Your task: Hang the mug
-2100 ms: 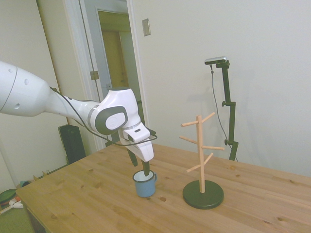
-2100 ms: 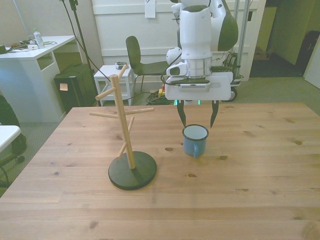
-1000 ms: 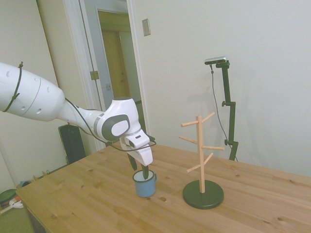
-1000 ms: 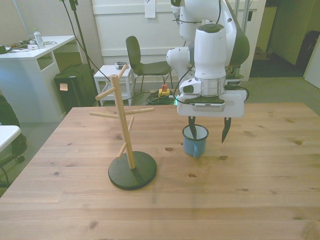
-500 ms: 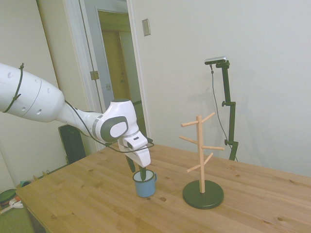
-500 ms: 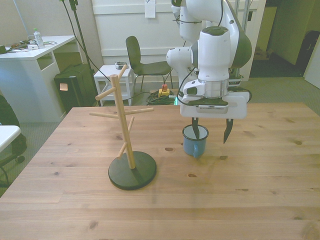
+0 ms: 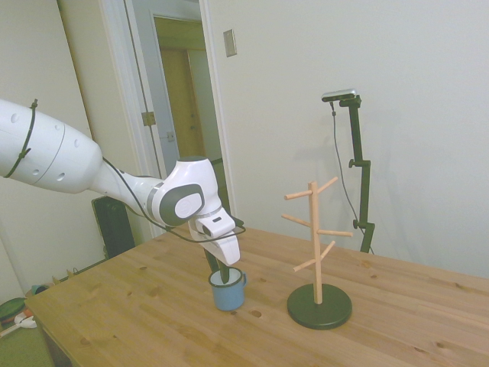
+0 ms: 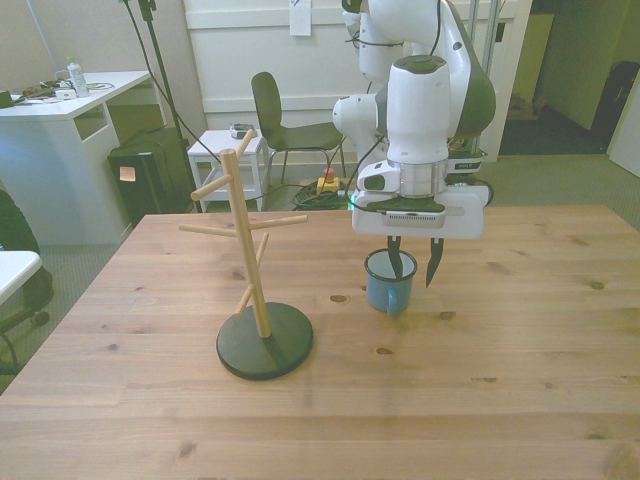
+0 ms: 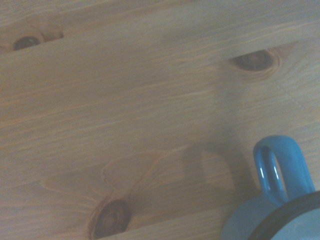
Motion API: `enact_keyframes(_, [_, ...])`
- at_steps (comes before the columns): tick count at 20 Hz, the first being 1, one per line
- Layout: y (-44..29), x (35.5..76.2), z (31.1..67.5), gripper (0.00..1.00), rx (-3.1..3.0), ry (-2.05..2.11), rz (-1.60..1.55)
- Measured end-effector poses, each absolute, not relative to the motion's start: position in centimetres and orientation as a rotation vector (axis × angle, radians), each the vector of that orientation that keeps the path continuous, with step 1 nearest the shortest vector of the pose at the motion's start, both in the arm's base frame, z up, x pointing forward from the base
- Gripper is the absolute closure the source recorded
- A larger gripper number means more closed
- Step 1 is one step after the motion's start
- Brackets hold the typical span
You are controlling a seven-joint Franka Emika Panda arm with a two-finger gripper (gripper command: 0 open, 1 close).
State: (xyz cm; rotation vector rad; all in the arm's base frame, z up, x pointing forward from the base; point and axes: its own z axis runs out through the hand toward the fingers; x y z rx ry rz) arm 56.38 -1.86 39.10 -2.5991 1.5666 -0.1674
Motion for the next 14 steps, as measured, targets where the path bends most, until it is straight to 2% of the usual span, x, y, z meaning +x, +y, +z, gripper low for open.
enact_keyframes(14, [-2.13,56.13,39.49,1.00,-2.591,1.570,-0.180])
